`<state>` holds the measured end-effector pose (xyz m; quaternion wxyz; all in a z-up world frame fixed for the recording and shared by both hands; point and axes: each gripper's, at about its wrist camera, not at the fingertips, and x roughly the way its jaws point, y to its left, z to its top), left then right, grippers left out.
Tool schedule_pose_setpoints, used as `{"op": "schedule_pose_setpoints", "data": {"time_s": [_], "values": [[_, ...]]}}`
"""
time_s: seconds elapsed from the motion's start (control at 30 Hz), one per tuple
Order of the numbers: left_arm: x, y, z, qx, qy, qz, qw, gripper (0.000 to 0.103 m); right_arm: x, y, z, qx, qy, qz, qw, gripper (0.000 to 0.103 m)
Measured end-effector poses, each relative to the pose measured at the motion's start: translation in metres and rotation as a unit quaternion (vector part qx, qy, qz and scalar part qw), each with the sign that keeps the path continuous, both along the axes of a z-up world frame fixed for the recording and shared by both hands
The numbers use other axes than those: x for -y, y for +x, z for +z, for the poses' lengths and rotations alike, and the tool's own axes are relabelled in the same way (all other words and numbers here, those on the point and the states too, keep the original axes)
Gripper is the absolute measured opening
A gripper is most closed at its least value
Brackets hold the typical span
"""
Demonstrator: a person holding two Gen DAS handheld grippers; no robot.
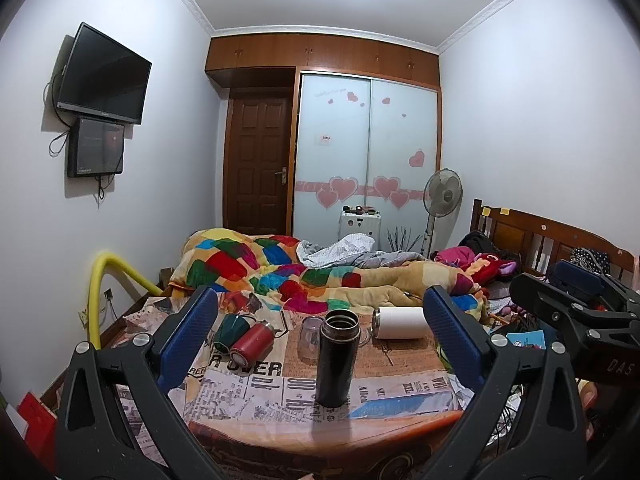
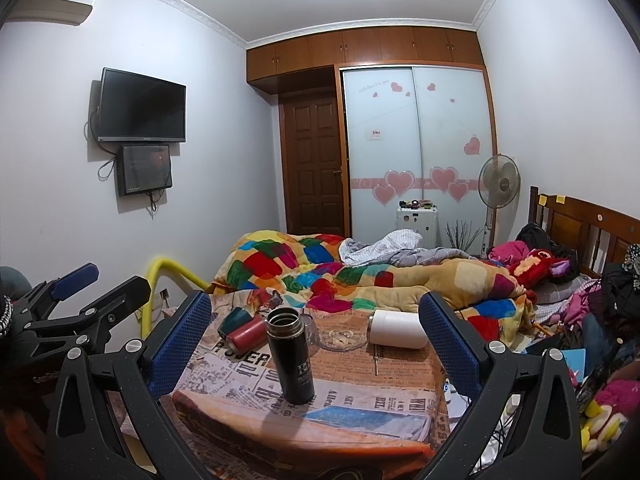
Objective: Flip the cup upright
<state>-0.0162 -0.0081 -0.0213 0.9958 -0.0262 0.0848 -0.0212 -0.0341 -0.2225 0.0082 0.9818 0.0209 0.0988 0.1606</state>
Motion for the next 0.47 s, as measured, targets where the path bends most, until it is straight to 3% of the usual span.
{"op": "schedule_pose_setpoints", "data": {"time_s": [0.27,0.47], "values": [[-0.015,0.004,-0.006,-0.008,-0.011,0.011,0.9999,0.103,-0.007,0.01,-0.001,-0.01,-0.009,0.007,1.0,0.103],[-0.044,0.005,-0.015,-0.02,-0.035,0.044,0.9982,0.103,-0.026,0.018,-0.005,-0.021,-0.021,0.022,0.999,0.103]]}}
